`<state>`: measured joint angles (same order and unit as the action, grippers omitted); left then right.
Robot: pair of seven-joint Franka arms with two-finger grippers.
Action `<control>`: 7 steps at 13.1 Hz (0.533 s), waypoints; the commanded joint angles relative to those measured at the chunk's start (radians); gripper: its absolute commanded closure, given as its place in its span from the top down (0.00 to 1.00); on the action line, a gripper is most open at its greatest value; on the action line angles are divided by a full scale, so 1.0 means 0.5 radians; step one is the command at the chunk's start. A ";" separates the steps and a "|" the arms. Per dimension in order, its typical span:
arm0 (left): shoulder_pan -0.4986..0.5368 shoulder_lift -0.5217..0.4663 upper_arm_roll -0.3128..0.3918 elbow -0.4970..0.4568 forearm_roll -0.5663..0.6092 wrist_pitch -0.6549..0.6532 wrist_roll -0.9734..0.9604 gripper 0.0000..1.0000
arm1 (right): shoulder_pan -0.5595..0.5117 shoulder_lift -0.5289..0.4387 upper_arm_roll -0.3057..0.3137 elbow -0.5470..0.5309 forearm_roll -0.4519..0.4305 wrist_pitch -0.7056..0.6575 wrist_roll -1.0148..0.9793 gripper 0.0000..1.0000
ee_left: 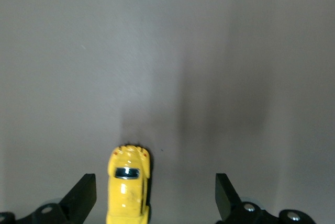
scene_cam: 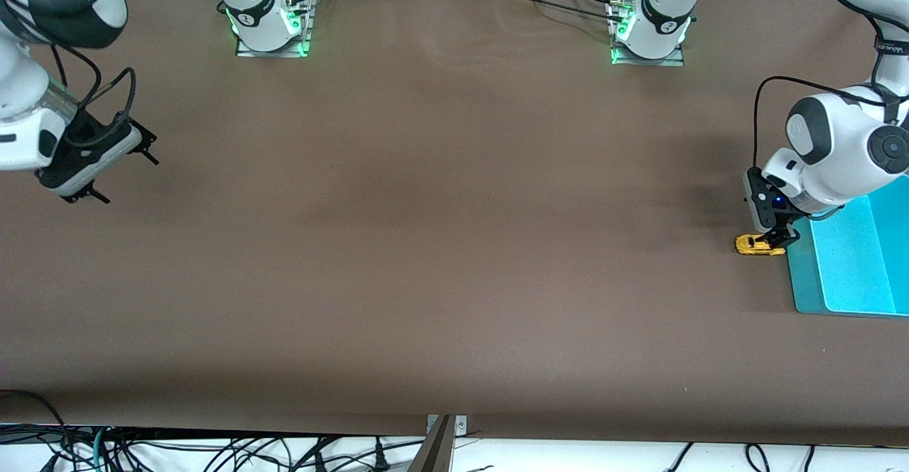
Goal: Wind and store yellow beetle car
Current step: 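Lower the left gripper to the car while the right gripper withdraws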
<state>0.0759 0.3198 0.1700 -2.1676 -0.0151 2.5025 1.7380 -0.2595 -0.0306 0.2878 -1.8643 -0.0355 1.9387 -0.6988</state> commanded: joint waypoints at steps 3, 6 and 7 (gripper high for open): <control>0.103 0.136 0.004 -0.021 0.015 0.235 0.077 1.00 | 0.068 -0.019 -0.011 0.185 0.156 -0.345 0.915 1.00; 0.112 0.213 0.004 -0.015 0.000 0.351 0.074 1.00 | 0.068 -0.009 -0.023 0.283 0.200 -0.496 1.093 1.00; 0.109 0.241 0.004 -0.012 -0.061 0.382 0.074 1.00 | 0.068 -0.009 -0.026 0.323 0.200 -0.554 1.130 1.00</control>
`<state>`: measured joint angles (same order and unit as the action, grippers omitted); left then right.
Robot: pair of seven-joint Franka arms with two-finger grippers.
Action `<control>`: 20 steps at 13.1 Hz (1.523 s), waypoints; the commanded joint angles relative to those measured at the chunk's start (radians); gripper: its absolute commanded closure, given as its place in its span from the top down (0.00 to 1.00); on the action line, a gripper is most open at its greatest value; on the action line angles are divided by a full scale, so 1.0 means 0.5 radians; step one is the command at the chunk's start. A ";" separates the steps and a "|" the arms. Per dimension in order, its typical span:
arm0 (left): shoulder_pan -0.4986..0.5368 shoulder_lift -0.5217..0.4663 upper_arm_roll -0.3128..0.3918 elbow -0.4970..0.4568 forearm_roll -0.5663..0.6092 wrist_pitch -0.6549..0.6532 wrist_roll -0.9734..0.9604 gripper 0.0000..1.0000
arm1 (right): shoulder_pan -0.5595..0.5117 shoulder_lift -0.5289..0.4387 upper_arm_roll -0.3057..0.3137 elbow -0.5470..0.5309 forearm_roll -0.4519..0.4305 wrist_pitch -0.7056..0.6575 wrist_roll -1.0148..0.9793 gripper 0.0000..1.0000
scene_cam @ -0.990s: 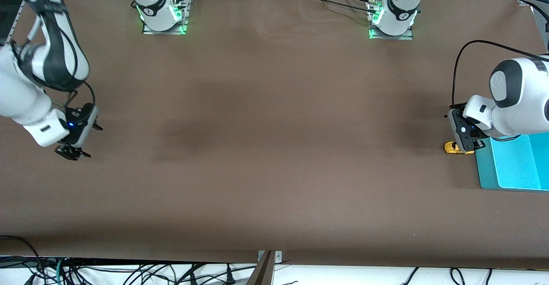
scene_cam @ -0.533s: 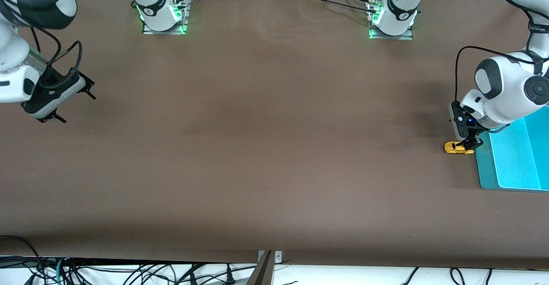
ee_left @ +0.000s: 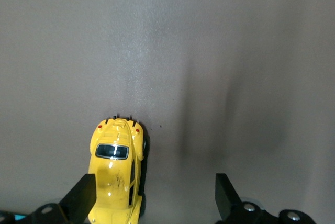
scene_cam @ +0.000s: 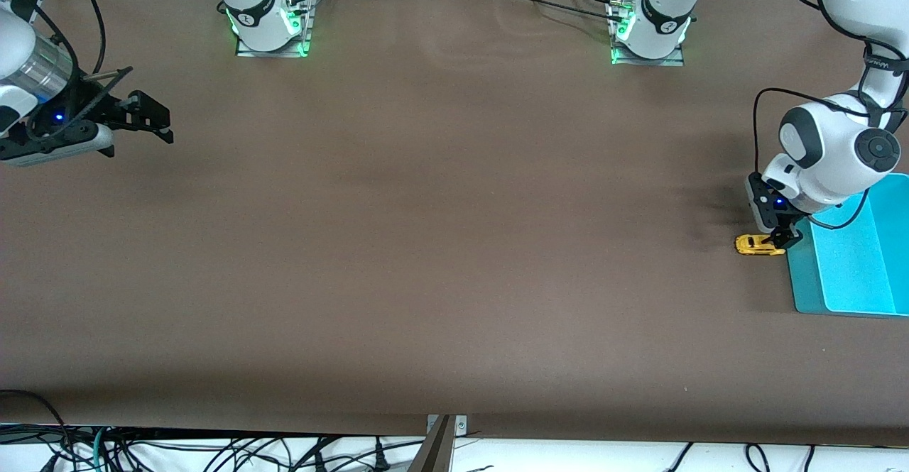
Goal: Wind and store yellow beetle car
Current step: 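Close the left gripper around the yellow car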
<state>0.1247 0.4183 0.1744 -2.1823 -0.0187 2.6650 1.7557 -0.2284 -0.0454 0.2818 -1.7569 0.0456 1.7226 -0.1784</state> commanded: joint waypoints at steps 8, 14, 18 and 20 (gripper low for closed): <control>0.014 0.099 -0.005 0.030 -0.085 0.143 0.041 1.00 | -0.003 0.069 -0.014 0.216 0.010 -0.227 0.157 1.00; 0.011 0.029 -0.002 0.140 -0.079 -0.062 0.044 1.00 | -0.010 0.072 -0.018 0.213 0.010 -0.227 0.151 1.00; 0.018 0.053 -0.002 0.128 -0.079 -0.056 0.057 1.00 | -0.025 0.075 -0.057 0.216 0.007 -0.227 0.133 1.00; 0.018 0.059 -0.002 0.122 -0.082 -0.047 0.057 1.00 | -0.022 0.079 -0.057 0.216 0.007 -0.224 0.136 1.00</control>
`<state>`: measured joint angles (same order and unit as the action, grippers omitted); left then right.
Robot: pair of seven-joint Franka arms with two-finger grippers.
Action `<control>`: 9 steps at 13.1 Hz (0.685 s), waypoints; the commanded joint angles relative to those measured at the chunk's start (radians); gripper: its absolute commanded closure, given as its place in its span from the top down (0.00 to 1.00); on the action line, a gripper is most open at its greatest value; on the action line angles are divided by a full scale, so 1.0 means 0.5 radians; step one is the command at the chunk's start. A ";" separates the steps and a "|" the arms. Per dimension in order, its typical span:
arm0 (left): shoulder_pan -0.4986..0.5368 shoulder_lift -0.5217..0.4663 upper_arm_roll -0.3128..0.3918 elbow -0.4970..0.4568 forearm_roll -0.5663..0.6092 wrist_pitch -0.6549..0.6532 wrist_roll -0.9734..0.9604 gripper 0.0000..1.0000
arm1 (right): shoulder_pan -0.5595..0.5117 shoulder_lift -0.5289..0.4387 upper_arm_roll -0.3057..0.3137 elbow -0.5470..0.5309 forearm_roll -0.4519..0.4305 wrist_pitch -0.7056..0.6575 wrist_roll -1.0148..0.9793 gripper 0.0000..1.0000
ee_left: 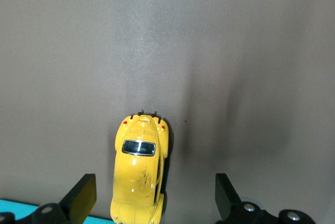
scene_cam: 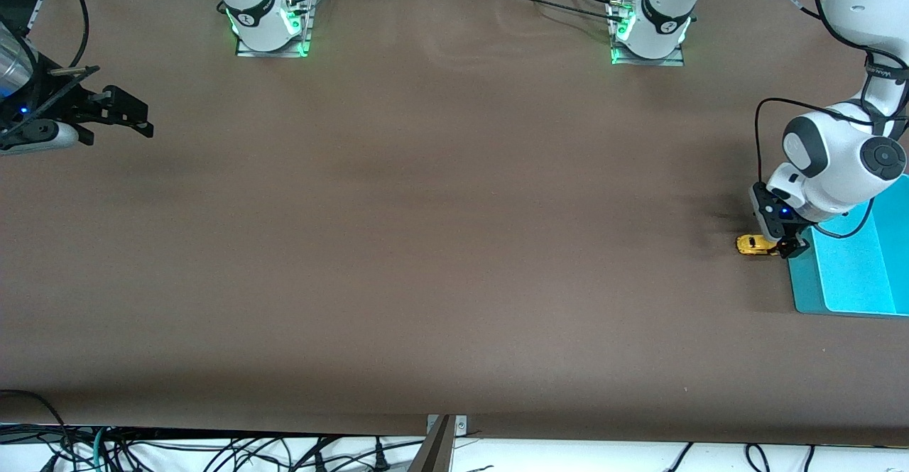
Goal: Wind and store yellow beetle car
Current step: 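Close the left gripper around the yellow car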
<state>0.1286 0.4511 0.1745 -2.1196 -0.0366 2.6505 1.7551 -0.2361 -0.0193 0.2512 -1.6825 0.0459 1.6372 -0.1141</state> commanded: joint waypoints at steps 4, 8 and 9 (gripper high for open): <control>0.016 0.036 0.001 -0.025 -0.047 0.065 0.058 1.00 | -0.006 0.026 0.007 0.064 0.006 -0.053 0.007 1.00; 0.016 0.073 0.001 -0.090 -0.050 0.212 0.058 1.00 | -0.006 0.026 0.004 0.064 0.006 -0.056 0.004 1.00; 0.016 0.073 0.001 -0.090 -0.050 0.212 0.061 0.93 | -0.006 0.026 0.004 0.064 0.006 -0.056 0.004 1.00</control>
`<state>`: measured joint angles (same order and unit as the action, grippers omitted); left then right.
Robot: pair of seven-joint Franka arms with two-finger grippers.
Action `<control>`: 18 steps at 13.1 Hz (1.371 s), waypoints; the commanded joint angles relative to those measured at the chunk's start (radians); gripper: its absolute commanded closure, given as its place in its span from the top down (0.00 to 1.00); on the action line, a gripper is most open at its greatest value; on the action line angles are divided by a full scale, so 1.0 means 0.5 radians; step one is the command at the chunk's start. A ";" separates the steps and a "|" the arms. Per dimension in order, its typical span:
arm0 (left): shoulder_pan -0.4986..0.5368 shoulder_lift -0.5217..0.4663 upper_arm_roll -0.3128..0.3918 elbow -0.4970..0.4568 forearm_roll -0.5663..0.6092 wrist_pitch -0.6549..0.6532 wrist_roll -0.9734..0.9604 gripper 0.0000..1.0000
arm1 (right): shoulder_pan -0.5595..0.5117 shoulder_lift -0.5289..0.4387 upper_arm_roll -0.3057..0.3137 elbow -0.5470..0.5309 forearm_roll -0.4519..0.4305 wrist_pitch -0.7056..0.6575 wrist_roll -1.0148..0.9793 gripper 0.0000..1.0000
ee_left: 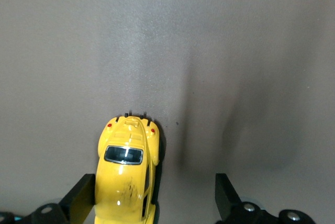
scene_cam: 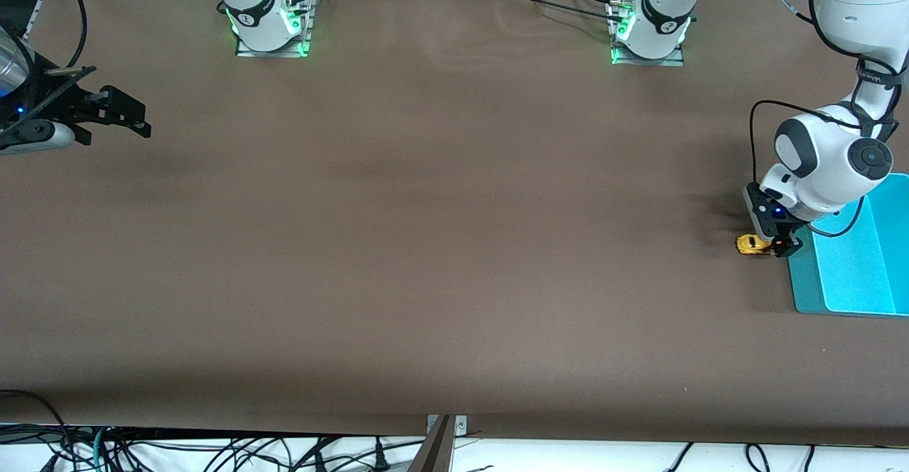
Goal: Wind and store yellow beetle car
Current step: 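Close the left gripper around the yellow car, then lift the car with the left gripper and lower it into the teal box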
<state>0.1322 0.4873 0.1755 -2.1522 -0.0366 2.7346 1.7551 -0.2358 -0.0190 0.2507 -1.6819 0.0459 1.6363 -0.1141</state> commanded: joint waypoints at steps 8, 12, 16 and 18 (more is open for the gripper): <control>0.009 -0.060 -0.001 0.003 -0.050 -0.044 0.088 0.05 | -0.007 0.026 0.005 0.060 0.006 -0.054 0.007 1.00; -0.019 -0.192 -0.013 0.217 -0.050 -0.562 0.070 0.05 | -0.007 0.026 0.005 0.057 0.006 -0.054 0.007 1.00; -0.056 -0.202 -0.020 0.659 -0.077 -1.176 -0.006 0.05 | -0.007 0.026 0.005 0.054 0.006 -0.054 0.007 1.00; -0.044 -0.186 -0.017 0.840 -0.065 -1.314 -0.025 0.06 | -0.007 0.026 0.005 0.054 0.006 -0.054 0.010 1.00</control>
<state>0.1093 0.3751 0.1619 -1.8230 -0.0461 2.1483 1.7449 -0.2358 -0.0175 0.2507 -1.6819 0.0459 1.6333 -0.1141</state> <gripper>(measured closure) 0.520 0.000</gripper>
